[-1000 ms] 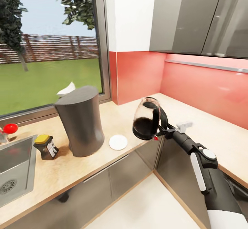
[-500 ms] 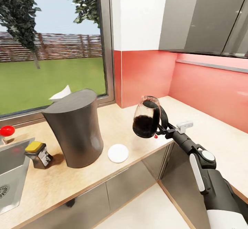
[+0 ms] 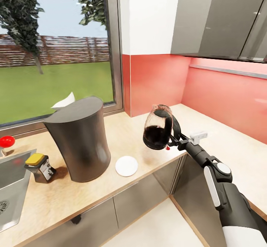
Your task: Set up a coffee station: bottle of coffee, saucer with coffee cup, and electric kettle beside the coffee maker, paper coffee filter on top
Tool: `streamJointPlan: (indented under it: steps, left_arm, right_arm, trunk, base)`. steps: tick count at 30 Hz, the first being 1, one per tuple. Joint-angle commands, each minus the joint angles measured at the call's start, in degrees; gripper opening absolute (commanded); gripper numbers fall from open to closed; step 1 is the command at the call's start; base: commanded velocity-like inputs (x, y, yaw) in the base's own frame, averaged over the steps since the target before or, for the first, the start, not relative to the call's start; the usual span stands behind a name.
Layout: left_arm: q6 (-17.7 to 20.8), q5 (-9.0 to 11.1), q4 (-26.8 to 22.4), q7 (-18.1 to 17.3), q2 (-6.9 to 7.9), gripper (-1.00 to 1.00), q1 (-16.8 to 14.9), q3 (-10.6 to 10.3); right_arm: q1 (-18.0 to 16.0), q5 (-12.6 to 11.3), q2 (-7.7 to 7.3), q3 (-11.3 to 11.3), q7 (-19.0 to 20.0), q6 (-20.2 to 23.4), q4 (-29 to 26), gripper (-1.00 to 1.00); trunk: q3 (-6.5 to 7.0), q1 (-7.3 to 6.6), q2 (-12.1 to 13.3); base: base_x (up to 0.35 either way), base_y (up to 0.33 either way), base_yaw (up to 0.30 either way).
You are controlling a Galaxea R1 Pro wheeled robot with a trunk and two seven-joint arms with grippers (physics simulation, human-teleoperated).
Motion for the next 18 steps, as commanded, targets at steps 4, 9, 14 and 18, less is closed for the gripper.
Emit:
streamJointPlan:
  steps: [4, 9, 14, 18]
  left_arm:
    - [-0.3, 0.3, 0.2, 0.1, -0.02, 1.0, -0.1, -0.5]
    - [-0.3, 0.3, 0.2, 0.1, -0.02, 1.0, -0.1, -0.5]
    - [-0.3, 0.3, 0.2, 0.1, -0.02, 1.0, -0.1, -0.5]
    - [-0.3, 0.3, 0.2, 0.1, -0.02, 1.0, 0.0, -0.5]
  right_arm:
    - [-0.1, -0.7, 0.02, -0.1, 0.2, 0.5, -0.1, -1.0]
    - [-0.1, -0.7, 0.04, -0.1, 0.2, 0.5, -0.1, -1.0]
    - [-0.1, -0.7, 0.09, -0.1, 0.2, 0.5, -0.1, -1.0]
    - [-0.1, -0.7, 0.06, 0.0, 0.2, 0.5, -0.1, -1.0]
  trunk:
    - [-0.15, 0.03, -0.1]
    - [-0.47, 0.03, -0.1]
    - [-0.87, 0.03, -0.1]
    - [-1.2, 0.03, -0.1]
  base:
    - [0.0, 0.0, 0.001]
    - [0.0, 0.0, 0.07]
    - [0.0, 0.0, 0.119]
    - [0.0, 0.0, 0.137]
